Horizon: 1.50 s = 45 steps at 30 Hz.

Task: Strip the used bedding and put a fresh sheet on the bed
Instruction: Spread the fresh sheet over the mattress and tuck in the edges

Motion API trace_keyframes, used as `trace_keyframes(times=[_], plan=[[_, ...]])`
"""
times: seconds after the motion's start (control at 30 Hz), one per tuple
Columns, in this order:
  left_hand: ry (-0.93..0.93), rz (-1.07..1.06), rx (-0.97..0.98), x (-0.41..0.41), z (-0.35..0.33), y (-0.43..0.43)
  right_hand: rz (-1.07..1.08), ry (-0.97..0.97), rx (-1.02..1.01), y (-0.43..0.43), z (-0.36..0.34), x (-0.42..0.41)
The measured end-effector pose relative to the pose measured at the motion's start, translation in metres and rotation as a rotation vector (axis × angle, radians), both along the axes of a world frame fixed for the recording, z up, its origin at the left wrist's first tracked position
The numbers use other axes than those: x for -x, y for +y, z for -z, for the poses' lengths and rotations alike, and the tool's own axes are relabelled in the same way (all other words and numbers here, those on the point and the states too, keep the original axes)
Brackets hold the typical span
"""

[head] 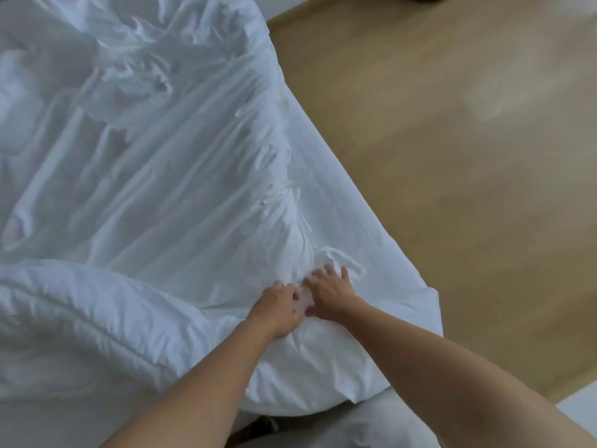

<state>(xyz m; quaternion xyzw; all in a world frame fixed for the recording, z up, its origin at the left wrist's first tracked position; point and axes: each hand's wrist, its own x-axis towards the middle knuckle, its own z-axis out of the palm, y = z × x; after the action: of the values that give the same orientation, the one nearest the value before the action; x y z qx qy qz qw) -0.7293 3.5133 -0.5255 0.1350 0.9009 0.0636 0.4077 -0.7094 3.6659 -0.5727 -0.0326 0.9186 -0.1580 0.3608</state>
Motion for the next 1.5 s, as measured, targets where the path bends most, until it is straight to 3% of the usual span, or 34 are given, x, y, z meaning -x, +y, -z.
trace_keyframes(times=[0.1,0.17,0.27,0.37,0.5,0.67,0.83,1.0,1.07,1.13,1.2,1.27,1.37,1.5], plan=[[-0.091,0.041,0.14,-0.003,-0.005,-0.013,0.015,0.082,0.023,-0.007,0.019,0.005],[-0.087,0.003,0.128,-0.008,-0.002,-0.023,0.106,0.107,0.093,-0.01,0.015,0.0],[0.119,-0.026,0.082,-0.011,0.0,-0.032,0.214,0.15,0.17,-0.01,0.003,-0.016],[0.346,0.086,0.034,-0.006,-0.004,-0.04,0.185,0.223,0.099,-0.019,-0.023,-0.043],[0.101,0.185,-0.208,-0.017,-0.036,-0.045,0.106,0.25,-0.018,-0.04,-0.068,-0.076],[0.01,0.23,-0.357,-0.047,-0.094,-0.069,0.074,0.333,-0.01,-0.063,-0.141,-0.106],[-0.131,0.163,-0.492,-0.042,-0.148,-0.097,0.226,0.497,-0.055,-0.093,-0.172,-0.115],[-0.125,0.096,-0.565,-0.045,-0.183,-0.109,0.412,0.647,-0.149,-0.113,-0.177,-0.084],[-0.077,0.102,-0.521,-0.047,-0.187,-0.113,0.471,0.59,-0.197,-0.11,-0.171,-0.076],[-0.038,0.137,-0.456,-0.05,-0.188,-0.113,0.487,0.41,-0.159,-0.1,-0.166,-0.074],[0.011,0.194,-0.392,-0.053,-0.186,-0.111,0.448,0.258,-0.005,-0.09,-0.167,-0.078],[0.065,0.219,-0.368,-0.055,-0.183,-0.108,0.375,0.252,0.044,-0.077,-0.177,-0.088],[0.113,0.228,-0.369,-0.057,-0.182,-0.102,0.156,0.396,-0.061,-0.059,-0.202,-0.104],[0.236,0.163,-0.497,-0.064,-0.187,-0.093,-0.039,0.672,-0.053,-0.05,-0.242,-0.127]])
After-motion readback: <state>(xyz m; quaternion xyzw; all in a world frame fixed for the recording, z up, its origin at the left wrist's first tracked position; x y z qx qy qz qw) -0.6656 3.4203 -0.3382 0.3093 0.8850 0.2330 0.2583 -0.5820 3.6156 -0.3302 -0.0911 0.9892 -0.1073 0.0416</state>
